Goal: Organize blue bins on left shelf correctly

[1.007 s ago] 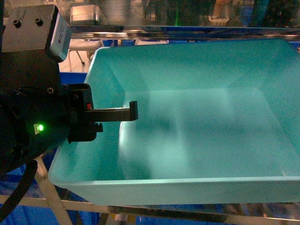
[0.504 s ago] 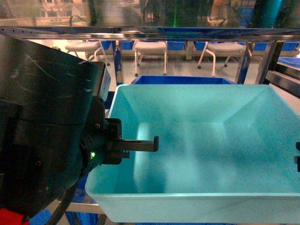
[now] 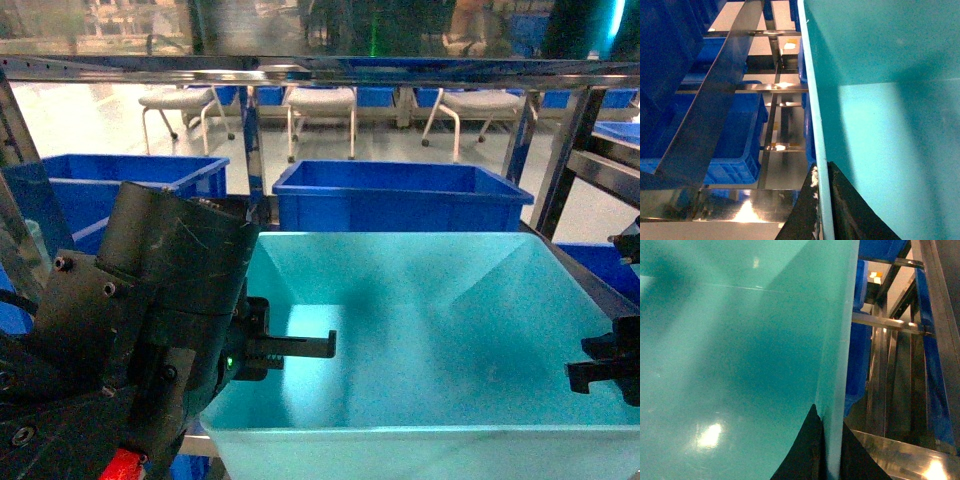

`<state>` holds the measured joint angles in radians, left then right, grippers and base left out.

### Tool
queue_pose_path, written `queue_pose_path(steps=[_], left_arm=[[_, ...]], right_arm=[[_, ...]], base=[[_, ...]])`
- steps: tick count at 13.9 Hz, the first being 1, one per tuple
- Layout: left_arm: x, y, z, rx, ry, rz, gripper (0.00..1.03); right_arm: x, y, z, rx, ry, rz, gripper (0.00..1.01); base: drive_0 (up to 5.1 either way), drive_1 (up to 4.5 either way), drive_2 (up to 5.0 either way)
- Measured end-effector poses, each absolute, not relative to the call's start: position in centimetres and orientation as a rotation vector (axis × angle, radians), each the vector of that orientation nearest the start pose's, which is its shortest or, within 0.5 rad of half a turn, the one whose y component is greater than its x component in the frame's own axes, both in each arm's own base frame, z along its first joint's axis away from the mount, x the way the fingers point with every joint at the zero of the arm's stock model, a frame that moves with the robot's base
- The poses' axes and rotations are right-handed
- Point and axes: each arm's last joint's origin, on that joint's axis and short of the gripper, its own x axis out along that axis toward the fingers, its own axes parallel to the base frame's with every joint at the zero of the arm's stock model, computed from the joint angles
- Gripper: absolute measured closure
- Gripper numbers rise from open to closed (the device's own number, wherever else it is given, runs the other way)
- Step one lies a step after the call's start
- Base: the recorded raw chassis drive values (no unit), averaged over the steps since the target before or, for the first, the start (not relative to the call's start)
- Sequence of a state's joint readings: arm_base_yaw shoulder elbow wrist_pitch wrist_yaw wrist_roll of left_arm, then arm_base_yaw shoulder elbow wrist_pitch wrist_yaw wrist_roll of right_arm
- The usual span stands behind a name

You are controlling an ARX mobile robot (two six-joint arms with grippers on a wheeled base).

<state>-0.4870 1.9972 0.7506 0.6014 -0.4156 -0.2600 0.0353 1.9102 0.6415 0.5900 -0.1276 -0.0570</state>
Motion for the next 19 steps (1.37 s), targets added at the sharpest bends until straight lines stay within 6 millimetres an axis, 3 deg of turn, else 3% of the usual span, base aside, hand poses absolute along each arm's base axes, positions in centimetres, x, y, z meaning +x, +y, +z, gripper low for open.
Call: queue_pose_path(steps=[5, 9, 12, 19], left_arm=[[34.0, -15.3, 5.9, 0.053, 0.637, 0.015, 1.01], [34.0, -15.2, 5.7, 0.057, 0.642, 0.012, 1.01], [34.9, -15.5, 5.3, 0.066, 0.667, 0.02, 1.01], [39.6, -15.7, 5.0, 0.065, 0.705, 0.031, 1.01]], right_arm=[[34.1, 2.0, 6.3, -0.055, 0.743, 0.15, 0.99], [34.1, 1.9, 6.3, -0.057, 0.746, 0.149, 0.99], [35.8, 2.1, 5.6, -0.06, 0.785, 0.149, 0.99], [40.4, 2.3, 5.0, -0.054, 0.84, 0.134, 0.99]], base=[[0.0, 0.0, 0.0], [0.0, 0.0, 0.0], [0.0, 0.0, 0.0], [0.0, 0.0, 0.0]])
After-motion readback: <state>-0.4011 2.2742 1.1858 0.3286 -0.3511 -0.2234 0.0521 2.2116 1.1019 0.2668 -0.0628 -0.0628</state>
